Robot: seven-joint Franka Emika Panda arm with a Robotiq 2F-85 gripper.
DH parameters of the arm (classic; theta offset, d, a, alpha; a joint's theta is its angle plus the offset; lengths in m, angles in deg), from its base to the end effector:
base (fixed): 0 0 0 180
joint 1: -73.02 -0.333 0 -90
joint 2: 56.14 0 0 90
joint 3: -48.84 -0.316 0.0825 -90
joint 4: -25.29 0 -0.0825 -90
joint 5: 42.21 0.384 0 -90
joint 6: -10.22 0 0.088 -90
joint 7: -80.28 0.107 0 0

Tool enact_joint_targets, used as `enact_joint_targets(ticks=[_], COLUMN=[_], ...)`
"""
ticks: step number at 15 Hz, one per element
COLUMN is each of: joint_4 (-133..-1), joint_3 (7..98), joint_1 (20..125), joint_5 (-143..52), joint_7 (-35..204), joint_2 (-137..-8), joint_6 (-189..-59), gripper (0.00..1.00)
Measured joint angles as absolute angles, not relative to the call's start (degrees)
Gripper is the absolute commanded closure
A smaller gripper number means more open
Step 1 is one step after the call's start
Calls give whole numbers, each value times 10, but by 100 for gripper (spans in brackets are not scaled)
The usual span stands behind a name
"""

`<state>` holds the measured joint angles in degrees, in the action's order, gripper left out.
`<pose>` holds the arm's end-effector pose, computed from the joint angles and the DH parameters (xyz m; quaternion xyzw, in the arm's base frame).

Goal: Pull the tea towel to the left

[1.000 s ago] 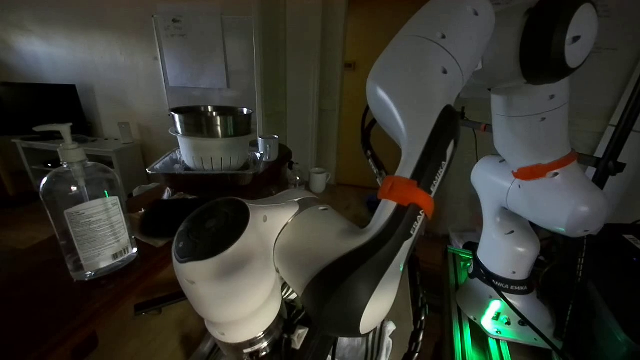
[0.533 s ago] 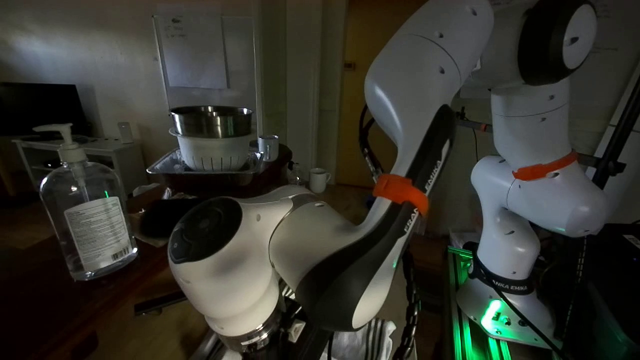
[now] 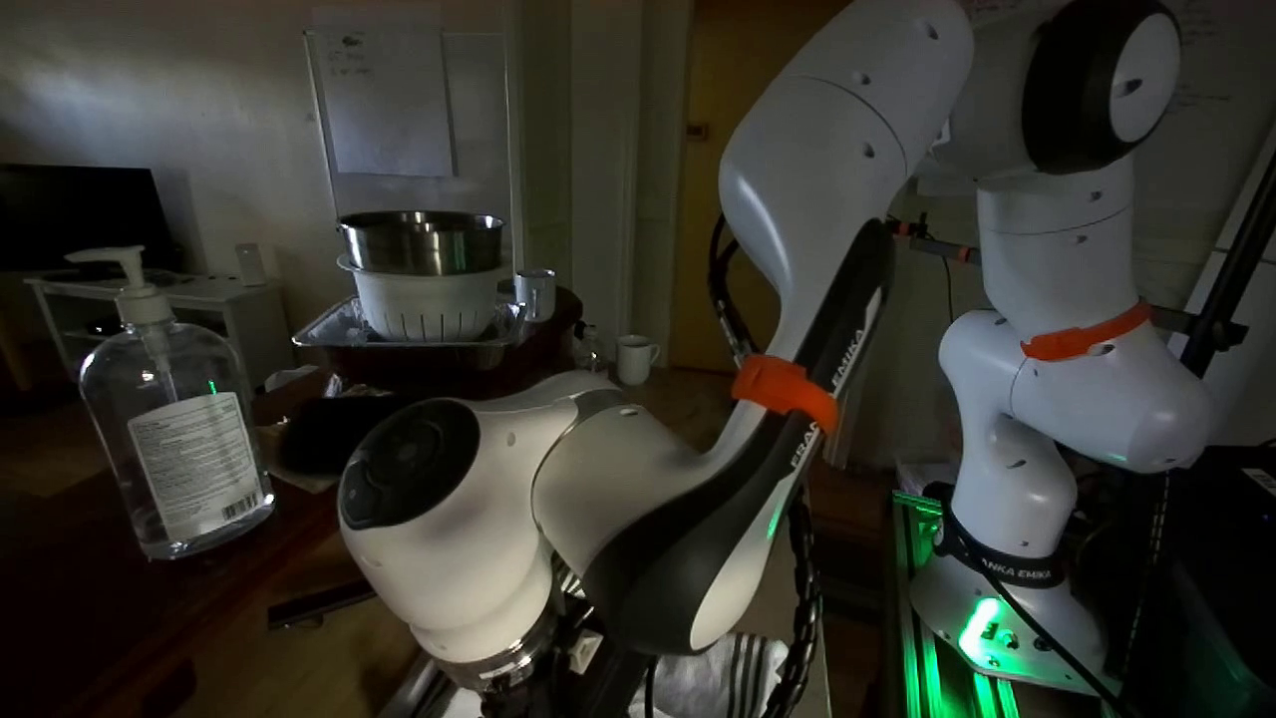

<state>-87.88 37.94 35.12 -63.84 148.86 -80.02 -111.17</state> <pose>0.3991 0.4268 0.2420 0.9846 -0.0547 0.0258 0.1641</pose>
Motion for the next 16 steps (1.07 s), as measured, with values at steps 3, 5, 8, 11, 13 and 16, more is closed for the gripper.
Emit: enact_joint_targets(ticks=[3, 5, 8, 11, 13, 16], joint_4=[-879, -879, -879, -880, -883, -893], joint_3=[374, 368, 351, 336, 331, 331], joint_1=[350, 350, 350, 347, 345, 345], joint_5=[-638, -634, -632, -633, -633, -632], joint_7=[1489, 1488, 1474, 1450, 1435, 1415], joint_2=[-800, -800, -795, -789, -784, -779], joint_6=[-1112, -1112, -1123, -1165, -1202, -1256], gripper=[99, 99, 99, 99, 99, 99])
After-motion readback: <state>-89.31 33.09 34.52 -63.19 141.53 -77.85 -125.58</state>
